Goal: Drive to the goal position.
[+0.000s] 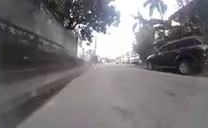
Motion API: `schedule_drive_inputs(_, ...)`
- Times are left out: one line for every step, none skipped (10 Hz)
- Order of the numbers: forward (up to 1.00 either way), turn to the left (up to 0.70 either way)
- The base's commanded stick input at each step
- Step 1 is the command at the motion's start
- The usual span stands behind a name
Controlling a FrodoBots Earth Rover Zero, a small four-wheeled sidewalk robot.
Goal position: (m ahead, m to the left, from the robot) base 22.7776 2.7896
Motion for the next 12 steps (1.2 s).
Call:
schedule_drive_inputs(1.0, 0.01)
schedule_drive_inputs(1.0, 0.01)
schedule_drive_inputs(1.0, 0.01)
schedule_drive_inputs(1.0, 0.01)
schedule_drive_inputs(1.0, 0.01)
schedule_drive_inputs(1.0, 0.01)
schedule_drive_inputs(1.0, 0.01)
schedule_drive_inputs(1.0, 0.01)
schedule_drive_inputs(1.0, 0.01)
schedule_drive_inputs(1.0, 0.01)
schedule_drive_inputs(1.0, 0.01)
schedule_drive_inputs(1.0, 0.01)
